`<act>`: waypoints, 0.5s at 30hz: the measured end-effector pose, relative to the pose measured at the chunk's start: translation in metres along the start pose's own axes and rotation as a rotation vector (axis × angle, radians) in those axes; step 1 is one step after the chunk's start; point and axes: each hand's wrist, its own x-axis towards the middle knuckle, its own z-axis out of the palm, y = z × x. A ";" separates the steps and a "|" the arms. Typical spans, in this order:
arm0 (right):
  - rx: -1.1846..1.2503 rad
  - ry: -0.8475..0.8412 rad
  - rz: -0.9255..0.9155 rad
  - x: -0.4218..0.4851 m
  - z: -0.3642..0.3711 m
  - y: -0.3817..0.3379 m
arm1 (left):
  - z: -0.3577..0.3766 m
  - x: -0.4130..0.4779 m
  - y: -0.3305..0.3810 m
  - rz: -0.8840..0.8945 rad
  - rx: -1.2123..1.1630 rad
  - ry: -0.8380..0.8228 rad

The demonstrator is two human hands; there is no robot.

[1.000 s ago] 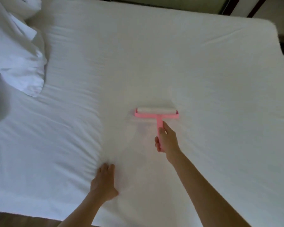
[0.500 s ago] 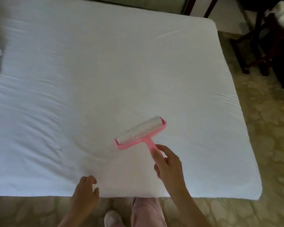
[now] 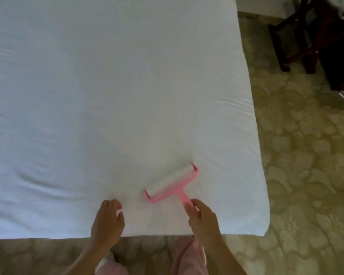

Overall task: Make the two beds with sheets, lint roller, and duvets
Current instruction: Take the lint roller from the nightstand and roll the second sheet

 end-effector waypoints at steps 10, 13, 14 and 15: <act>0.047 0.061 0.032 -0.023 -0.134 0.089 | 0.086 -0.027 0.121 0.076 -0.030 0.007; 0.098 0.067 -0.094 0.041 -0.162 0.036 | 0.101 -0.033 0.142 0.107 -0.033 0.004; 0.154 0.056 -0.073 0.068 -0.166 0.026 | 0.105 -0.034 0.146 0.116 -0.032 0.002; 0.201 0.026 -0.029 0.083 -0.165 0.023 | 0.108 -0.034 0.150 0.125 -0.034 0.002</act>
